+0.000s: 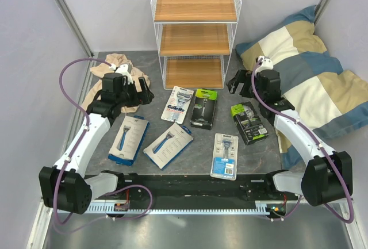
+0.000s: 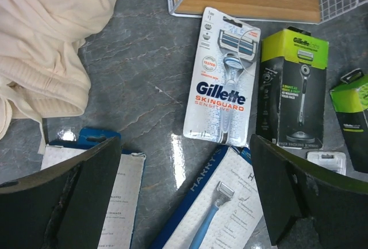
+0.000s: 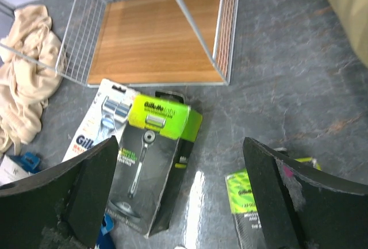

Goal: Place and organize the shaving razors onto the shelf

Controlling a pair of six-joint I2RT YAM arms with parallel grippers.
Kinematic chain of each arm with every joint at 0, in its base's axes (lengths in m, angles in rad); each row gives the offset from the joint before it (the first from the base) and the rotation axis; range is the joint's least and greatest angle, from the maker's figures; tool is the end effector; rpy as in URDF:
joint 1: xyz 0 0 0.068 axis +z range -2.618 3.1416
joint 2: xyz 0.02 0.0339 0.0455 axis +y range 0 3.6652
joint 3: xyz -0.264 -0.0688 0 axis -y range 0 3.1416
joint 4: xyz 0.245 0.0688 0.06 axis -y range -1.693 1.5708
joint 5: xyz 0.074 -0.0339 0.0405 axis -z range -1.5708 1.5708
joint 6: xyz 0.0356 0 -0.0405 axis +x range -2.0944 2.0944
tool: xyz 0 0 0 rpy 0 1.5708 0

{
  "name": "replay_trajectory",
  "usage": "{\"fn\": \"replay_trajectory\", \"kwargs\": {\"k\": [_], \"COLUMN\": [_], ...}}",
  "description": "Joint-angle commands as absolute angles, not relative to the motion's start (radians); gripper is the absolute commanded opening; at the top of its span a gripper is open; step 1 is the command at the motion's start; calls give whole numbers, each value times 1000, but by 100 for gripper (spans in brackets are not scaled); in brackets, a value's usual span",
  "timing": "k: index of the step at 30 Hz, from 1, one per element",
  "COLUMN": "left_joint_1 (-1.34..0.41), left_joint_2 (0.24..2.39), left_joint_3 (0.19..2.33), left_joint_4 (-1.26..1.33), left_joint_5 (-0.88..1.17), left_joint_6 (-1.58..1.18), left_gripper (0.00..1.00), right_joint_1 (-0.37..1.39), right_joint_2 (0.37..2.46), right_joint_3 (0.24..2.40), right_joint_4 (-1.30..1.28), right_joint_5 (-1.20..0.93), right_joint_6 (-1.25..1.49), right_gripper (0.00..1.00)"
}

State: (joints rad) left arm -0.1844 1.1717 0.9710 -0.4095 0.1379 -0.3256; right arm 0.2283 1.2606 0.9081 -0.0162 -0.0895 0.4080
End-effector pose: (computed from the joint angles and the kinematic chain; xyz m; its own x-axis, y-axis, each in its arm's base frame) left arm 0.2537 -0.0523 0.3041 -0.6272 -0.2053 -0.7513 0.0968 0.9366 -0.3368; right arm 0.2839 0.0692 0.2972 -0.4439 0.3026 -0.8434 -0.1422 0.9056 0.3997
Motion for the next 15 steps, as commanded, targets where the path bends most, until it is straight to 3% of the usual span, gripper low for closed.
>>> {"fn": "replay_trajectory", "kwargs": {"k": [1,15], "left_joint_1": [-178,-276], "left_joint_2": [1150,1276], "left_joint_3": [979,1071], "left_joint_4": [-371,-385], "left_joint_5": [210,292], "left_joint_6": [-344,-347], "left_gripper": [100,100], "right_joint_1": [248,288], "right_joint_2": [1218,1209], "right_joint_3": [868,764], "right_joint_4": [-34,-14], "right_joint_5": [-127,-230], "right_joint_6": [425,451], "right_gripper": [98,98]}}
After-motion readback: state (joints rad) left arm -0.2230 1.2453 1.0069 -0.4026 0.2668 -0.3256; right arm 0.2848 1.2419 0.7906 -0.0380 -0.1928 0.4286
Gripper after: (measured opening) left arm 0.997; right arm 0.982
